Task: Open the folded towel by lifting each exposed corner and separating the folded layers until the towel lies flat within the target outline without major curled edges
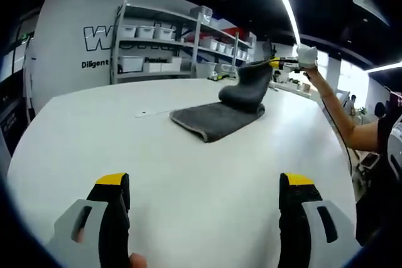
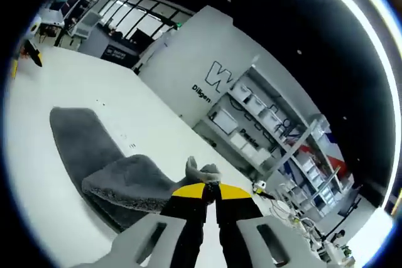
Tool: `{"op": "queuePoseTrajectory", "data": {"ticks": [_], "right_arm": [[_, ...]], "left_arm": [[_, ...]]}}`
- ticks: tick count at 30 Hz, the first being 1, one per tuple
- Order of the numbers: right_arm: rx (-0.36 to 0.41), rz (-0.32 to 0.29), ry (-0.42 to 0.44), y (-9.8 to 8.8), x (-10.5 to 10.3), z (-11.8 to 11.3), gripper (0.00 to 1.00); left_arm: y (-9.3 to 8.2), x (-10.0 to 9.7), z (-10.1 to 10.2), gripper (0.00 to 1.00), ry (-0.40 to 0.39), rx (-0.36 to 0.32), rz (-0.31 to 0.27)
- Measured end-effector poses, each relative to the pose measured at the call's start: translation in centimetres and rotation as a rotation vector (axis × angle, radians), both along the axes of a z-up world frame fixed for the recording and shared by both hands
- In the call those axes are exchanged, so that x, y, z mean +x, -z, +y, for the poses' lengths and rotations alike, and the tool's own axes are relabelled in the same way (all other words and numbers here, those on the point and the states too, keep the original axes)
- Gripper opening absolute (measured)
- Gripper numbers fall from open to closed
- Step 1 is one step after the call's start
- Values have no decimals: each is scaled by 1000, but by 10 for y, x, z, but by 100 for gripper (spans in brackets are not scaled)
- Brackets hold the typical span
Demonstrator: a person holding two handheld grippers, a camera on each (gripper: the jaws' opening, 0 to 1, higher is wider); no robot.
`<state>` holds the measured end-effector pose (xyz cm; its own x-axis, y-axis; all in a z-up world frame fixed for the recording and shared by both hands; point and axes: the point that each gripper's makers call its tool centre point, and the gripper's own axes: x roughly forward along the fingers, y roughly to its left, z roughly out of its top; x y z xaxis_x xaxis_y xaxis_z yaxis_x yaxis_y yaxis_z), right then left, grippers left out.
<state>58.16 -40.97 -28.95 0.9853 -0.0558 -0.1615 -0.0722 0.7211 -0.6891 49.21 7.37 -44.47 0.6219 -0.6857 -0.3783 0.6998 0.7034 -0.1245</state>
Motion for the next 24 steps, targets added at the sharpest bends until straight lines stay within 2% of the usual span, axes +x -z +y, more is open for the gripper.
{"op": "queuePoseTrajectory", "data": {"ticks": [8,15,22,24], "right_arm": [[-30,32,96,2,11,-54,2],[-42,29,200,1,15,-106,2],[-86,34,240,15,26,-145,1],[-88,64,264,24,31,-159,1]], "left_arm": [[6,2,1,97,-3,13,14],[9,3,2,97,-8,17,23],[14,3,2,97,-8,23,36],[14,4,3,97,-11,23,36]]}}
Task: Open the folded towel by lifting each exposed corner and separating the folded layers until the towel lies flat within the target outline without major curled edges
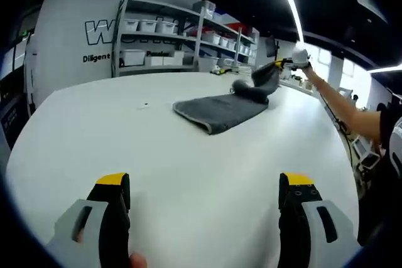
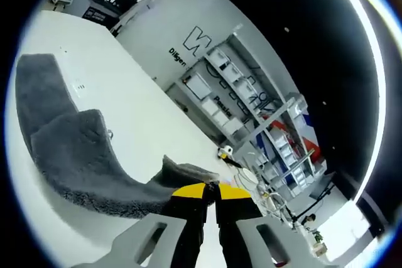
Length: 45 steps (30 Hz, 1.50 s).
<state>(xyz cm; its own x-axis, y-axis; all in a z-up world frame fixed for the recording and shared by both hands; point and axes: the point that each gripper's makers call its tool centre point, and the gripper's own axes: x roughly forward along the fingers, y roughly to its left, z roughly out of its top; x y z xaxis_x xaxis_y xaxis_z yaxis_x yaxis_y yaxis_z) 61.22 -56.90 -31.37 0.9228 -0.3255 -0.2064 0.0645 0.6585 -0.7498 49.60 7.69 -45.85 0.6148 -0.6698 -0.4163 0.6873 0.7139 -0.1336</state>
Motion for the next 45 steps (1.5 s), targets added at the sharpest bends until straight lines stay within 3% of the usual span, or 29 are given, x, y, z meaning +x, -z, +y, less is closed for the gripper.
{"op": "queuePoseTrajectory", "data": {"ticks": [7,9,10,13,16,18,21,25,28,29,32,35,38,41,44,45], "right_arm": [[-25,30,137,22,4,-59,1],[1,35,170,39,0,-69,2],[-25,76,189,55,-3,-75,2],[-39,93,223,82,-8,-89,2],[22,140,294,119,-21,-109,2],[46,150,317,133,-26,-117,4],[160,145,368,157,-39,-124,19],[185,69,387,149,-48,-132,37],[190,27,419,134,-56,-138,63],[222,-9,438,129,-59,-137,72],[347,-53,463,119,-67,-130,86],[378,-23,506,111,-79,-124,97],[387,13,511,108,-83,-116,99],[463,38,451,106,-83,-80,99],[488,49,409,102,-82,-57,99],[500,91,386,104,-84,-42,99]], "left_arm": [[4,1,0,97,-3,3,11],[4,1,1,97,-3,6,13],[4,1,1,97,-3,8,12],[4,1,2,97,-8,8,8],[7,2,2,97,-10,12,17],[9,3,2,97,-11,17,22],[11,3,2,97,-11,18,26],[13,3,2,97,-13,21,33],[15,2,0,97,-9,20,39],[15,2,0,97,-6,21,40],[15,1,-2,97,1,28,36],[15,1,-3,97,3,20,38],[15,1,-2,97,2,25,38],[14,1,-2,97,4,23,36],[14,1,-2,97,4,23,36],[15,1,-1,97,3,24,37]]}}
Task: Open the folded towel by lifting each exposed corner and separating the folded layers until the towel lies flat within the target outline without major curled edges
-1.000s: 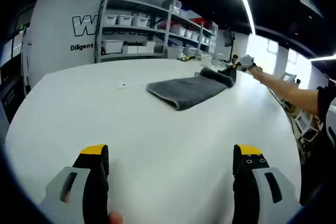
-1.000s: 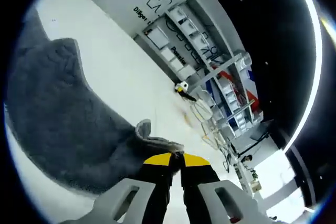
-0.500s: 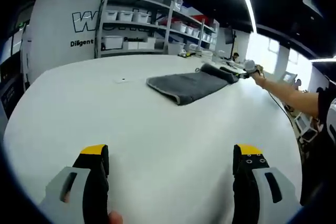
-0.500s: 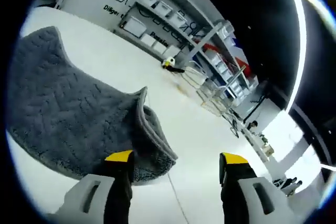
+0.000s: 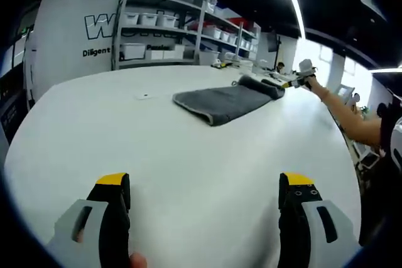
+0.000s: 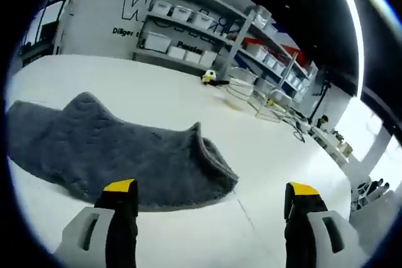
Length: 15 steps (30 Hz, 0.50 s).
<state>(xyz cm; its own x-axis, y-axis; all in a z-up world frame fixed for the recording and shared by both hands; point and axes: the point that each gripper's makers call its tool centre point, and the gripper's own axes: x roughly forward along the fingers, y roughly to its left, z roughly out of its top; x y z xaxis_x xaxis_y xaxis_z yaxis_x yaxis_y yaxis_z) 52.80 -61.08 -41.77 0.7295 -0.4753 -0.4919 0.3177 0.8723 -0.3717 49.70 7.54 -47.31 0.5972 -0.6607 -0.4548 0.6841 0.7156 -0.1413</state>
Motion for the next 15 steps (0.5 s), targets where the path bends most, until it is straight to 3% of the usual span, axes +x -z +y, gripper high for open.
{"op": "queuePoseTrajectory", "data": {"ticks": [2,5,6,7,15], "right_arm": [[20,36,-37,2,-3,21,99],[40,8,-104,-4,-1,47,99],[36,10,-186,-8,-1,73,99],[31,27,-217,-9,-3,83,98],[75,-40,-317,-26,-5,141,99]], "left_arm": [[0,0,1,97,-2,0,1],[0,0,1,97,-3,-1,1],[0,0,1,97,-3,-1,1],[0,0,1,97,-2,1,-1],[0,1,2,97,-4,4,-2]]}}
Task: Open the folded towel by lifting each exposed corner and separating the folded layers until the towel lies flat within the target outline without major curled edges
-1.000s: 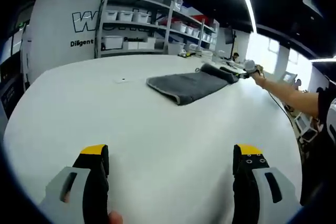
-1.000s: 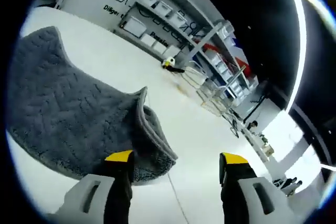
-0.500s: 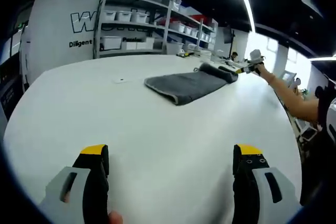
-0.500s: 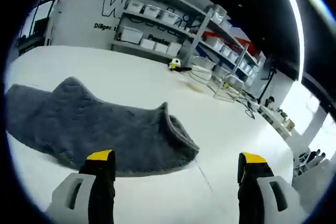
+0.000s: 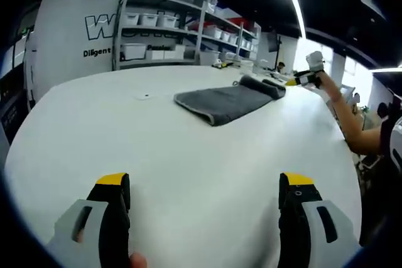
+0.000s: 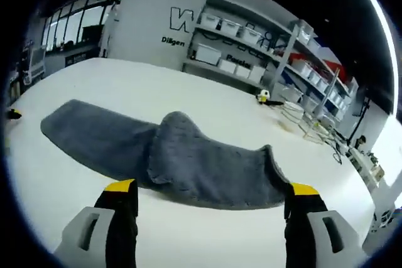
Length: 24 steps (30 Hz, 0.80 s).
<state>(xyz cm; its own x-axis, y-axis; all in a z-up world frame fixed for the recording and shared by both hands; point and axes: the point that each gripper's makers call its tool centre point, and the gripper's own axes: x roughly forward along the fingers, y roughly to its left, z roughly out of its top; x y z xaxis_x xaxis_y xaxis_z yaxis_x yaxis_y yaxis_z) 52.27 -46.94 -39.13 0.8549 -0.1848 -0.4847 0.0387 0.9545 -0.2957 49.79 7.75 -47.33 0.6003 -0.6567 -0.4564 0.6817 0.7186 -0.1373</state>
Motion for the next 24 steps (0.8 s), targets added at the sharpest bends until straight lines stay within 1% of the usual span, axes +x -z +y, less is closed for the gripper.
{"op": "queuePoseTrajectory", "data": {"ticks": [4,7,9,11,16,17,20,24], "right_arm": [[-26,-3,-61,2,-3,31,99],[-15,-14,-130,6,-2,60,99],[-8,-28,-155,7,0,70,99],[-11,-25,-190,10,0,81,99],[-19,-17,-224,21,1,90,99],[-20,-1,-234,25,0,91,99],[-20,22,-246,31,-3,91,99],[-23,14,-254,29,-6,91,99]], "left_arm": [[1,0,-1,97,1,0,4],[2,0,-1,97,0,4,6],[3,0,-1,97,-1,5,7],[2,1,0,97,-4,6,4],[1,0,-2,97,0,0,2],[1,0,-2,97,-2,-1,3],[3,2,-1,97,-8,8,1],[4,3,-1,97,-19,-7,10]]}}
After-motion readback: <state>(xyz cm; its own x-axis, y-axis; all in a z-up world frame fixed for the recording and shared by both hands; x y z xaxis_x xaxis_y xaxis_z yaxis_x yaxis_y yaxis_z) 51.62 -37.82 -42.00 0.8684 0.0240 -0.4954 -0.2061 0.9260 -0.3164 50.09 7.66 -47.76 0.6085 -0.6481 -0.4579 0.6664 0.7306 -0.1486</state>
